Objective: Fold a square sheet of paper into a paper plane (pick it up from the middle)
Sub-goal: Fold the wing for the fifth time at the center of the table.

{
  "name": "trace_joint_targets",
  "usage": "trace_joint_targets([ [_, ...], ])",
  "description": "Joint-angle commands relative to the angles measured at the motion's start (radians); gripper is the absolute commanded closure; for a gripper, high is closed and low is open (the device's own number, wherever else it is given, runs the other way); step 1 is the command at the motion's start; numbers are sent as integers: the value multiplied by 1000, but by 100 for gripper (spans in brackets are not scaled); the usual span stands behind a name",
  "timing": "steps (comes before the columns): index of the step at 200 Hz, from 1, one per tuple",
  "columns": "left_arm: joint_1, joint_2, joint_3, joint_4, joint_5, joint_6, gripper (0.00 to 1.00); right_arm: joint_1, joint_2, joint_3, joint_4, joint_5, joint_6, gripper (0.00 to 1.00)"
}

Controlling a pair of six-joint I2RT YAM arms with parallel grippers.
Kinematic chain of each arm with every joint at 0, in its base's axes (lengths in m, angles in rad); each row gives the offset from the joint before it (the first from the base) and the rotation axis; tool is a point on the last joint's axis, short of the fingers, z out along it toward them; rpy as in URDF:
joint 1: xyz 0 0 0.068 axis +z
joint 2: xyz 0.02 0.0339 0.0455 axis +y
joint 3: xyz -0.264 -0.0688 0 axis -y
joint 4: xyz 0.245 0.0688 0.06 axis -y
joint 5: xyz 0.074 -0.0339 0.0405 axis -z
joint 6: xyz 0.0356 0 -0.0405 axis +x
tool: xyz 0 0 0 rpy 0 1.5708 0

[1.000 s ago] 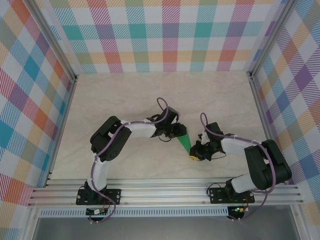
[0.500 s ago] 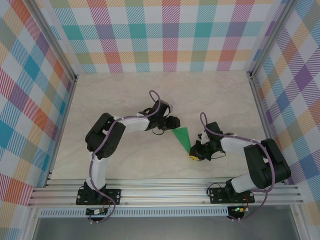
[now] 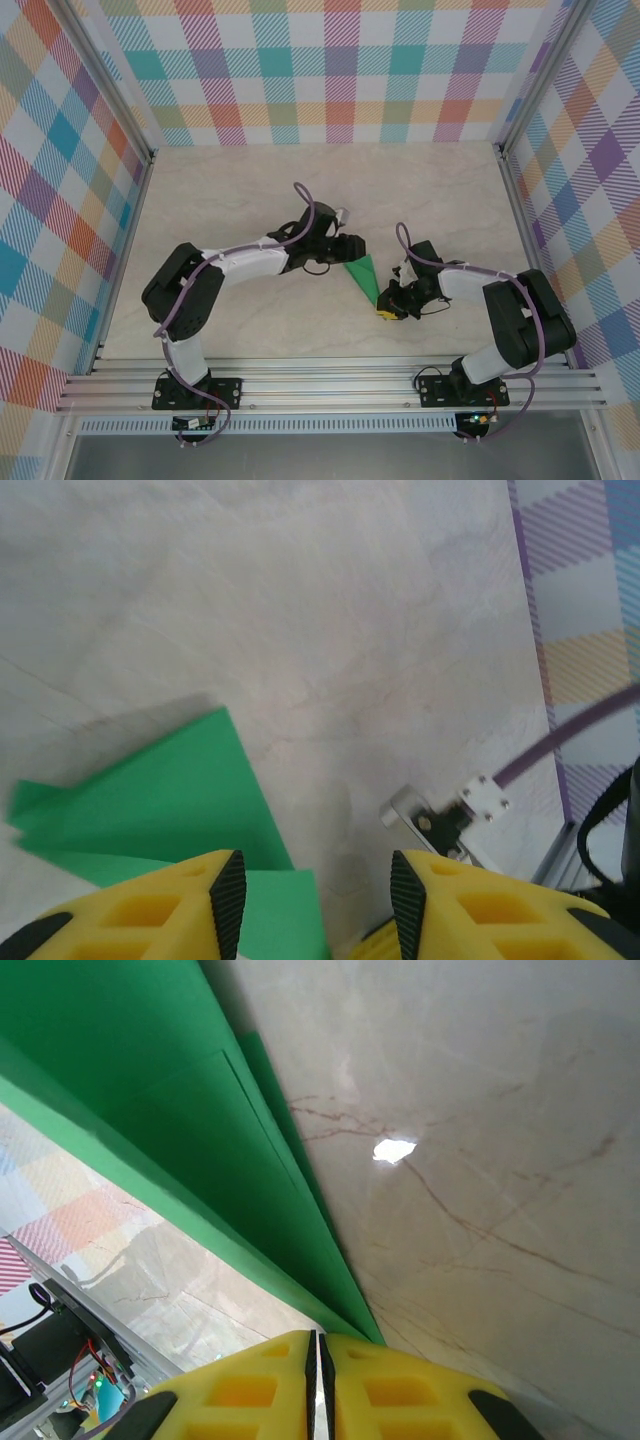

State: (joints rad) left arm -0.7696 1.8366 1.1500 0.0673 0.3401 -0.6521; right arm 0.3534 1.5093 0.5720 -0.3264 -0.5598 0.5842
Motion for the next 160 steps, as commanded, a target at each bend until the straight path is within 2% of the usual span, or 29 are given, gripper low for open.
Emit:
trace_joint_targets([
  [1, -66, 76, 18, 51, 36, -31, 58, 10, 42, -9, -33, 57, -30, 86],
  [66, -83, 235, 61, 7, -43, -93, 69, 10, 35, -27, -33, 64, -5, 86],
  [107, -69, 254, 53, -48, -88, -92, 72, 9, -10, -60, -47, 51, 25, 85],
  [160, -54, 254, 36, -56, -91, -91, 73, 9, -61, -116, -101, 67, 45, 84],
])
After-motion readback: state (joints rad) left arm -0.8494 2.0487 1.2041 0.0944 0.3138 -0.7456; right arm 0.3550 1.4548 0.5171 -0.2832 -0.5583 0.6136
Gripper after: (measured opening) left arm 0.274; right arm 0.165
